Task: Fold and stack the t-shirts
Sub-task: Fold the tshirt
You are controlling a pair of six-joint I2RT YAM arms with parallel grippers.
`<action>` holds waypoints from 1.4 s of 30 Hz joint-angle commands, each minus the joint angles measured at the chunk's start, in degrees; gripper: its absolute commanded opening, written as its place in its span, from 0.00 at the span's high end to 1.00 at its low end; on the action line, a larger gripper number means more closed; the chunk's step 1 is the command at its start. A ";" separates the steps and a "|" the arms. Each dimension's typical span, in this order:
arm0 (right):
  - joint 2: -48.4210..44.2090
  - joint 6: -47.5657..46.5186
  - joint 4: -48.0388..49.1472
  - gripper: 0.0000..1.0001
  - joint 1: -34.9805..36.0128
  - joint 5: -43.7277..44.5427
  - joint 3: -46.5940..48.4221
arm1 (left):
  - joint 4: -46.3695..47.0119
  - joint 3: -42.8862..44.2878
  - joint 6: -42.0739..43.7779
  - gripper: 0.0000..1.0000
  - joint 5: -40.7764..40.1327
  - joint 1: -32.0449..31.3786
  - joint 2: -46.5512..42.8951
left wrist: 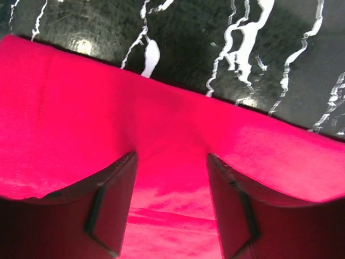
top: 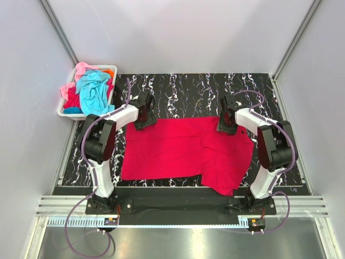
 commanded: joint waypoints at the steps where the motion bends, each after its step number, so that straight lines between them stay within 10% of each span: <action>1: 1.01 -0.99 0.77 0.47 -0.92 -0.81 1.39 | -2.12 1.70 -0.39 0.34 -1.41 0.25 2.22; 14: 8.74 -2.05 -0.11 0.39 -6.37 -5.99 6.13 | -5.82 5.56 -1.00 0.24 -1.41 3.15 5.55; 36: 31.07 -4.43 -9.95 0.41 -9.36 -10.22 42.96 | -8.81 46.78 2.16 0.21 9.49 8.87 29.65; 42: 24.51 -6.18 -8.38 0.41 -9.89 -9.61 43.60 | 10.03 31.79 5.85 0.20 13.00 11.50 16.49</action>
